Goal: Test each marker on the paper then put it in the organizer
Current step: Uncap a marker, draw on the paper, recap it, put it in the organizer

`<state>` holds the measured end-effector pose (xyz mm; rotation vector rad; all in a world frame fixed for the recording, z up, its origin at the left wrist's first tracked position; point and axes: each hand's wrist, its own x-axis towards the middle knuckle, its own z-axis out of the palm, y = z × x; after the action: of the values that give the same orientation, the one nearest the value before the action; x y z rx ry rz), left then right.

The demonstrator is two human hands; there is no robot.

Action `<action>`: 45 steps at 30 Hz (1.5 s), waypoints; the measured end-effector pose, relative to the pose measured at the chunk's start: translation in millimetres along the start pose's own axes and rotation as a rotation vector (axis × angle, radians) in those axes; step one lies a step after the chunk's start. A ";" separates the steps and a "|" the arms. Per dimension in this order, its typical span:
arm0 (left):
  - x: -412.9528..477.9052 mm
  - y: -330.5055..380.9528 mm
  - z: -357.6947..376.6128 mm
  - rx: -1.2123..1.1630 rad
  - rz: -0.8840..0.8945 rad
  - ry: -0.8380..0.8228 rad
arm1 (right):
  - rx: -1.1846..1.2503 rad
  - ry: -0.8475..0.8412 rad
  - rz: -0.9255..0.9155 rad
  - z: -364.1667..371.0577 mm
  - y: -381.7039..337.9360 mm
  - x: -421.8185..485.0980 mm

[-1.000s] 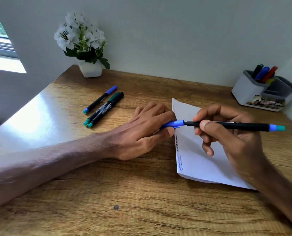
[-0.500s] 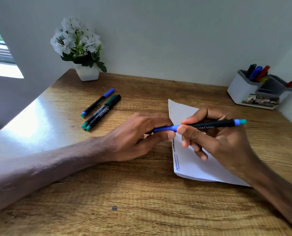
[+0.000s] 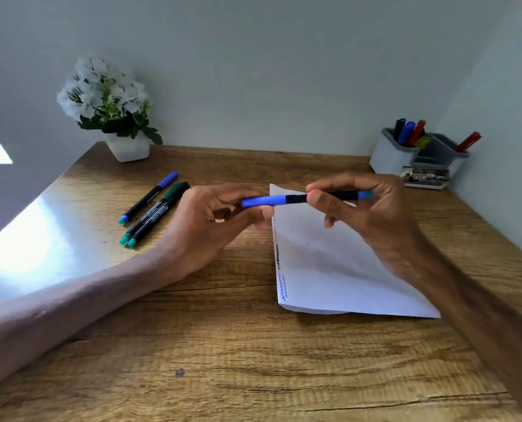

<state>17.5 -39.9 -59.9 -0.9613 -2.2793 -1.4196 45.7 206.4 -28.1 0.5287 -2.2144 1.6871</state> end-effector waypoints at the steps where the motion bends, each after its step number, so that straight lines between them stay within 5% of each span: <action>1: 0.9 0.5 0.9 -0.012 0.004 0.036 | -0.062 0.002 -0.021 -5.3 0.1 0.6; 10: 33.4 35.0 32.5 0.180 0.076 0.115 | -0.528 -0.024 -0.211 -27.7 -3.4 -0.6; 19: 79.9 54.9 87.2 0.557 0.023 -0.542 | -0.578 0.503 -0.080 -113.4 13.4 12.3; 27: 90.1 59.1 101.0 0.630 -0.016 -0.689 | -0.622 0.830 -0.228 -179.3 27.4 39.7; 45: 90.6 52.4 105.7 0.644 -0.004 -0.682 | -0.776 0.747 -0.240 -197.5 63.6 55.6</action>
<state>-3.4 102.9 -23.7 -1.3229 -2.9000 -0.2712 -29.2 406.5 -5.6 -0.0476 -1.8995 0.6283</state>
